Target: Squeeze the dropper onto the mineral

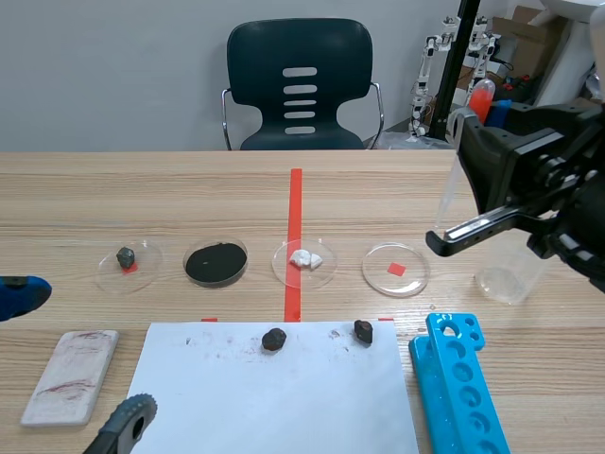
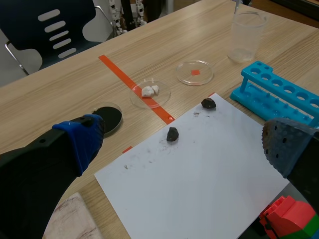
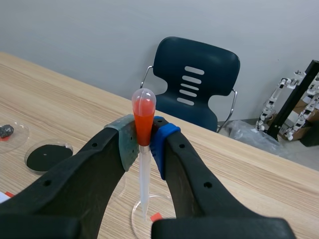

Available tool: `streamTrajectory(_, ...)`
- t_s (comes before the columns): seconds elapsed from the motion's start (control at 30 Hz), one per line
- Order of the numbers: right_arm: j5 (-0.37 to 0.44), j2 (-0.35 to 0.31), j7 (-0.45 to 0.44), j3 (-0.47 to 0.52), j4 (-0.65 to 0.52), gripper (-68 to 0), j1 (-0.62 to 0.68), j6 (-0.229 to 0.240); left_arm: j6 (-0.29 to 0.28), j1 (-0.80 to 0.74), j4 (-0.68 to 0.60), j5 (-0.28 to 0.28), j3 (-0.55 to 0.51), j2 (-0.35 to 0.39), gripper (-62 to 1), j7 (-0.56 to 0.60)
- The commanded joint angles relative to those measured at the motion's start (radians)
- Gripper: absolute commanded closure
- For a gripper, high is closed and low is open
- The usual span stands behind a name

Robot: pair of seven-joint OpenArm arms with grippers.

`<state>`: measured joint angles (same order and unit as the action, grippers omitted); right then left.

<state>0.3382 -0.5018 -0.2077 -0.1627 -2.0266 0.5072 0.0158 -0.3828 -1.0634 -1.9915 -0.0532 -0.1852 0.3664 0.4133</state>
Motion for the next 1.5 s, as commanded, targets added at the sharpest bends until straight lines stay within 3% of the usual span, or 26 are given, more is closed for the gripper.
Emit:
streamTrajectory(0.0,0.006,-0.002,-0.02,0.005,0.008,-6.6,-0.037,-0.001,-0.002,0.003,-0.013,-0.01,-0.006,0.0,-62.3,0.016)
streamTrajectory(0.23,0.006,-0.002,-0.026,-0.01,0.089,-6.6,-0.128,0.008,-0.002,0.003,-0.013,-0.01,-0.006,0.0,-62.3,0.016)
streamTrajectory(0.47,0.006,0.005,-0.049,-0.087,0.227,-6.6,-0.27,0.027,-0.002,0.003,-0.013,-0.01,-0.006,0.0,-62.3,0.016)
streamTrajectory(0.67,-0.016,0.099,-0.049,-0.122,0.365,-6.6,-0.389,0.085,-0.002,0.003,-0.013,-0.01,-0.006,0.0,-62.3,0.016)
streamTrajectory(1.03,-0.248,0.338,-0.054,-0.129,0.595,-6.6,-0.539,0.222,-0.002,0.003,-0.013,-0.01,-0.006,0.0,-62.3,0.016)
streamTrajectory(1.27,-0.374,0.427,-0.105,-0.129,0.688,-6.6,-0.582,0.224,-0.002,0.003,-0.013,-0.01,-0.006,0.0,-62.3,0.016)
streamTrajectory(1.47,-0.384,0.454,-0.132,-0.129,0.779,-6.6,-0.642,0.224,-0.002,0.003,-0.013,-0.01,-0.006,0.0,-62.3,0.016)
